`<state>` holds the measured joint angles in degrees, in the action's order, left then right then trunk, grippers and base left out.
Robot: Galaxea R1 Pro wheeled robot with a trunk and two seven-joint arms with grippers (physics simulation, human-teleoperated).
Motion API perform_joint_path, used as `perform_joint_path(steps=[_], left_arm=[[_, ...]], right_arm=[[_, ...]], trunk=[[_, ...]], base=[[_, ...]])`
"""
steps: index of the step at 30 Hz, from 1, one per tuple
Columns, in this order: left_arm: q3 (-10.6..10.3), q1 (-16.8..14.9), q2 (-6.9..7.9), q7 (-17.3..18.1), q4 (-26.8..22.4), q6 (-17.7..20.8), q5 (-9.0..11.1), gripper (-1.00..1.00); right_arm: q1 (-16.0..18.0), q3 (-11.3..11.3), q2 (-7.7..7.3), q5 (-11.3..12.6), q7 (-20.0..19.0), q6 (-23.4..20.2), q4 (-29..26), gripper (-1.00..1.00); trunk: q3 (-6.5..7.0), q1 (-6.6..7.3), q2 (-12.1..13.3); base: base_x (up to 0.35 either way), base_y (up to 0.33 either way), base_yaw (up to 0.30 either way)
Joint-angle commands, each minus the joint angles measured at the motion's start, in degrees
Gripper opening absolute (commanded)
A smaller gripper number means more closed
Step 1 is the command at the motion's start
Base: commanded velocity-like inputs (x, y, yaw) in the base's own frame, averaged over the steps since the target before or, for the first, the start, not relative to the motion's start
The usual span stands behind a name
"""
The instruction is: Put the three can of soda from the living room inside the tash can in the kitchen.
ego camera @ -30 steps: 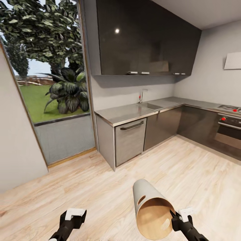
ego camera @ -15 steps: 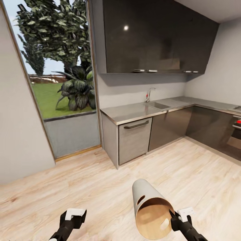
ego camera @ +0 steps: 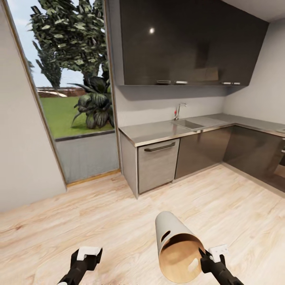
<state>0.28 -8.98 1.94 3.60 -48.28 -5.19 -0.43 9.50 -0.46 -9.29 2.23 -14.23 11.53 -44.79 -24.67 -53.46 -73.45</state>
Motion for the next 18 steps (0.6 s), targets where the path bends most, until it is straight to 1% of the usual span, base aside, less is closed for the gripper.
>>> perform_joint_path(steps=[1,18], left_arm=[[0.0,0.0,0.0,0.0,0.0,0.0,0.0,1.0],[0.0,0.0,-0.01,0.0,0.0,-0.1,0.0,1.0]], right_arm=[[0.0,-0.1,0.03,0.4,-0.4,0.0,-0.1,-1.0],[0.0,-0.1,0.07,0.4,-0.4,0.0,-0.1,-1.0]], trunk=[[-0.04,0.0,0.0],[-0.3,0.0,0.0]], base=[[0.0,-0.28,0.201],[0.0,-0.278,0.236]])
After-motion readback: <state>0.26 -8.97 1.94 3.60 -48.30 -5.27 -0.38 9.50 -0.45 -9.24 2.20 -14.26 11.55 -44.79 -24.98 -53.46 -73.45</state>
